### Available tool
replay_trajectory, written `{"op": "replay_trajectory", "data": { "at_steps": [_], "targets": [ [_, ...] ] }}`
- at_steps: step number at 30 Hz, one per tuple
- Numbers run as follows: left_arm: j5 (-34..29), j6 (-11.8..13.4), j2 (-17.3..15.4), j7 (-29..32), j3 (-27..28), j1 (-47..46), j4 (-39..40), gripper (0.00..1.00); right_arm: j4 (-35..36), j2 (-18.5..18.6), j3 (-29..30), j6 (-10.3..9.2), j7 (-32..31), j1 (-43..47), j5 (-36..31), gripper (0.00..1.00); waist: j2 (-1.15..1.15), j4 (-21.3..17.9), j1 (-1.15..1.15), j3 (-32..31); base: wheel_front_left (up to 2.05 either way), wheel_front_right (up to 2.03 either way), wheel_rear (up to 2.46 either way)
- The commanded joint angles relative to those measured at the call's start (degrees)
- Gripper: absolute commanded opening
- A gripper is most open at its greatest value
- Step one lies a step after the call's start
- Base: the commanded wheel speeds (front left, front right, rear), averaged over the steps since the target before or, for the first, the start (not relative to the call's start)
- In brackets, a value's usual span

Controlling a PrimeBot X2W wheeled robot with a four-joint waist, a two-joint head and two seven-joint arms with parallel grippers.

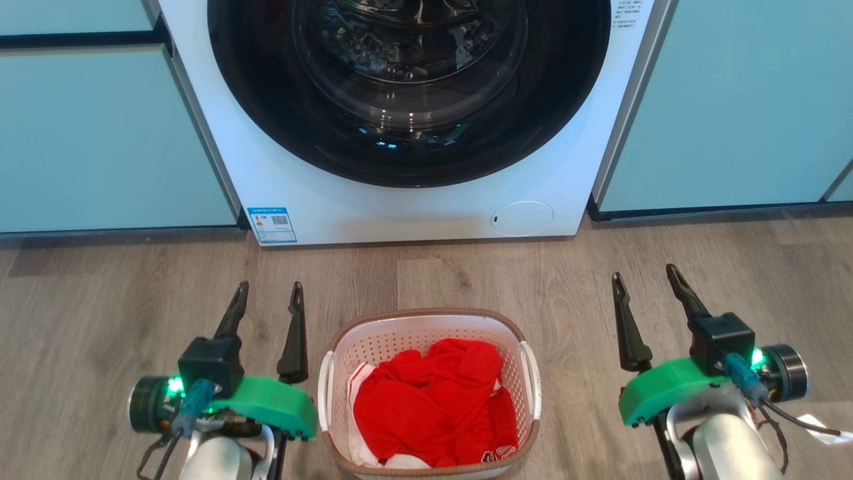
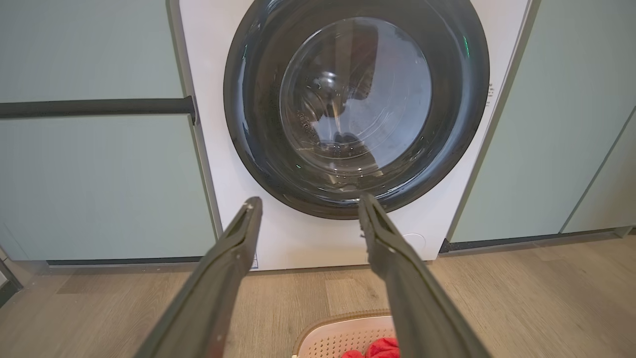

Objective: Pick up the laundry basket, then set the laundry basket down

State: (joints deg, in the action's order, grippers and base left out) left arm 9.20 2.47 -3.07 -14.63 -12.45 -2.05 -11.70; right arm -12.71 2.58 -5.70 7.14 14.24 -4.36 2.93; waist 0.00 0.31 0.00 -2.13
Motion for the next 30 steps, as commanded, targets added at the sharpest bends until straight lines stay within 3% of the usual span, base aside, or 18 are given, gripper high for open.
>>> {"op": "replay_trajectory", "data": {
  "at_steps": [1, 30],
  "targets": [
    [-0.05, -0.12, 0.18, -0.37, 1.74, -1.86, 1.72, 1.00, 1.46, 0.30, -1.37, 0.35, 0.75, -2.32, 0.25, 1.00, 0.00, 0.02, 0.00, -0.01, 0.00, 0.00, 0.00],
    [1.15, 0.16, 0.19, -0.37, 0.97, -1.81, 0.30, 1.00, 0.38, 0.30, -1.96, 0.35, 0.75, -2.56, 0.09, 1.00, 0.00, -0.01, 0.00, 2.31, 0.00, 0.00, 0.00]
  ]
}}
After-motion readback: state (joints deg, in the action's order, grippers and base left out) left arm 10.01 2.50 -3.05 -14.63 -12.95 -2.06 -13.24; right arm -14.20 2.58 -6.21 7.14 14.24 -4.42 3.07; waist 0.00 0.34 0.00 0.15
